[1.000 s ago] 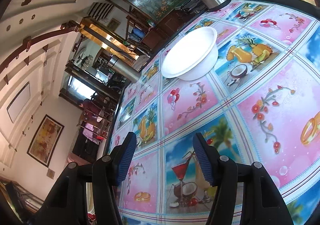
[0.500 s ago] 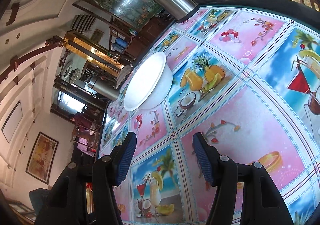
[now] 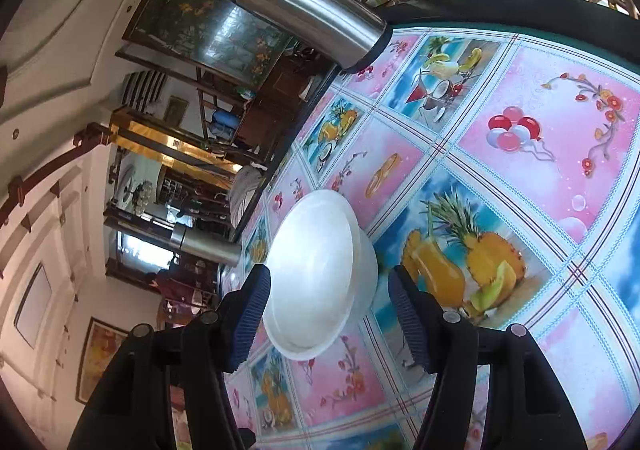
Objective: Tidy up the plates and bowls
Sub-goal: 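Move both grippers toward the white bowl, then close both grippers on the rim of the white bowl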
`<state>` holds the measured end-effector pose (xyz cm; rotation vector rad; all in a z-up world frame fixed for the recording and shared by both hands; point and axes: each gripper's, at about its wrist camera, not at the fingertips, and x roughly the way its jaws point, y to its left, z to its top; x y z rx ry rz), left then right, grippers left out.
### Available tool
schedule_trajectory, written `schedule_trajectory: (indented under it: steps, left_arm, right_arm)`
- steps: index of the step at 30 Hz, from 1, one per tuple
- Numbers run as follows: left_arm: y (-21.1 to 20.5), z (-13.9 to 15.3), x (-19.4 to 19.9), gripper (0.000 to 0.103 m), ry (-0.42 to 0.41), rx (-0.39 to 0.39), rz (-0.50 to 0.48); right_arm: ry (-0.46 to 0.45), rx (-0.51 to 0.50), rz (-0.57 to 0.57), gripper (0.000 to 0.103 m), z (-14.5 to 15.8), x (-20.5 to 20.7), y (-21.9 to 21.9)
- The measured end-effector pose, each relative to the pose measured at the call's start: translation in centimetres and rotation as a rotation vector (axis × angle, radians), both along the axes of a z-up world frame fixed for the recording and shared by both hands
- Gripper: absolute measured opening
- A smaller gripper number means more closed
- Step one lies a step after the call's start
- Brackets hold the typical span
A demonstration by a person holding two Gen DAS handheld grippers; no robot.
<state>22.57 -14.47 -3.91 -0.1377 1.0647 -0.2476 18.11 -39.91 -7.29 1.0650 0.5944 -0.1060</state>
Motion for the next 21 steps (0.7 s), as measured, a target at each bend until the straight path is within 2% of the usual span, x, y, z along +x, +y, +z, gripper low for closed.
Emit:
schedule_trajectory:
  steps: [3,6,13,21]
  left_arm:
    - [-1.0,-0.9,2.4,0.065,0.010,0.000,0.020]
    - [-1.3,-1.8,4.2,0.065,0.028,-0.049,0.054]
    - [-2.5,-2.5,6.0,0.065,0.002,-0.109,0.100]
    - [-3.3,-4.1,6.9,0.065,0.024,-0.090,0.079]
  right_arm:
    - [0.008,0.006,-0.021,0.064,-1.1,0.8,-0.3]
    - [0.017,0.014,0.010,0.064,-1.9,1.6,-1.1]
    - [-0.023,0.027,0.049,0.064,-1.9,2.5,-1.3]
    - [-0.008,0.006,0.064,0.064,-2.3,3.3,-0.5]
